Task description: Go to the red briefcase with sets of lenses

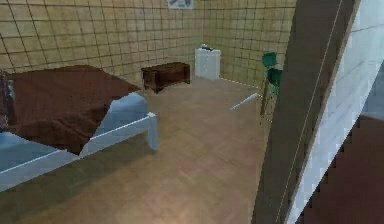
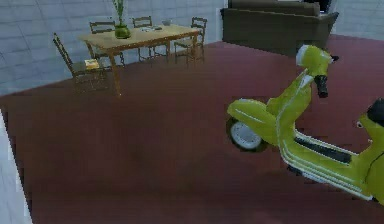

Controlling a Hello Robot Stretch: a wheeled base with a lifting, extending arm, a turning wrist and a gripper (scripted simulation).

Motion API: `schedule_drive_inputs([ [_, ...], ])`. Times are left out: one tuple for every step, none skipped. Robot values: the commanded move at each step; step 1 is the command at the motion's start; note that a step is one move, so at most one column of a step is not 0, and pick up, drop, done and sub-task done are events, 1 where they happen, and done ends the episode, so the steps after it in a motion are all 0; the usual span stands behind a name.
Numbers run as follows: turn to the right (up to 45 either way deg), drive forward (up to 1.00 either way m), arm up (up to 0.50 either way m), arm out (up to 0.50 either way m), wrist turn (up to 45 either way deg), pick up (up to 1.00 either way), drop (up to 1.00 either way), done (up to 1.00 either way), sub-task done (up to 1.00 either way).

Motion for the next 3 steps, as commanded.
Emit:
schedule_drive_inputs([
  [-42.0, 0.00, 0.00, 0.00, 0.0, 0.00, 0.00, 0.00, 0.00],
  [0.0, 1.00, 0.00, 0.00, 0.0, 0.00, 0.00, 0.00, 0.00],
  [-3.0, 0.00, 0.00, 0.00, 0.0, 0.00, 0.00, 0.00, 0.00],
])
